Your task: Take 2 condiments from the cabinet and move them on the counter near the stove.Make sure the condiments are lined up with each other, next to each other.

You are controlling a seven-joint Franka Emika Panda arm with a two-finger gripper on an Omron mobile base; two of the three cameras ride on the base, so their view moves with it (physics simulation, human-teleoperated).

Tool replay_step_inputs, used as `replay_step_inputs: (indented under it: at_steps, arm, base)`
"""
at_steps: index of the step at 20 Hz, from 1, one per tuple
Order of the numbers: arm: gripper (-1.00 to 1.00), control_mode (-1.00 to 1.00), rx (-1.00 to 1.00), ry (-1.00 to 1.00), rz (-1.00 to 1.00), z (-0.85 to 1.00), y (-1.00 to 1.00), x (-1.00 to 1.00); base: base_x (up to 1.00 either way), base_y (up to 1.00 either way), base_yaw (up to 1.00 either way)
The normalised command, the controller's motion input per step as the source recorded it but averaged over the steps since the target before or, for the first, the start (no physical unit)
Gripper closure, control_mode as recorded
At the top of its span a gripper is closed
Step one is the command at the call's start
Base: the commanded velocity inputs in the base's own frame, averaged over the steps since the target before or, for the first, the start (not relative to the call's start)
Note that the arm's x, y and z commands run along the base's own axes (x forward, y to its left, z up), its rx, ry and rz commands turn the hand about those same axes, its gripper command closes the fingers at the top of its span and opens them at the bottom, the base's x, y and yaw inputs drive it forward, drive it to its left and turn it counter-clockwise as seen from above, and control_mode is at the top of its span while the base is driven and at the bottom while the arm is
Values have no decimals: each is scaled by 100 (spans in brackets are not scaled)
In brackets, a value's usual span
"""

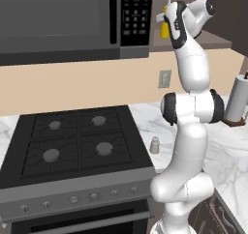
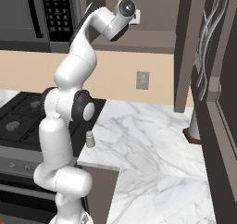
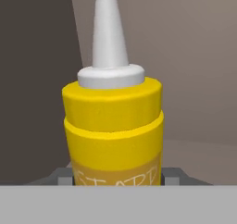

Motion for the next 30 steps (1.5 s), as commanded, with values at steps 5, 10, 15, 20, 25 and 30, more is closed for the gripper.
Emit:
replay_step_inputs:
  at_steps: [5, 10, 15, 20, 25, 30]
  arm:
    - [100, -100, 0, -3, 0, 0, 0, -30]
    - [100, -100, 0, -24, 0, 3, -11, -100]
    - [100, -100, -4, -9, 1, 0, 0, -100]
    - [100, -100, -6, -6, 5, 1, 4, -100]
    - [100, -100, -16, 1, 6, 2, 19, -100]
    - [100, -100, -6, 1, 11, -20, 30, -100]
  base:
    - [0, 0, 0]
    - [0, 0, 0]
    - [0, 0, 0]
    - [0, 0, 0]
    - [0, 0, 0]
    - [0, 0, 0]
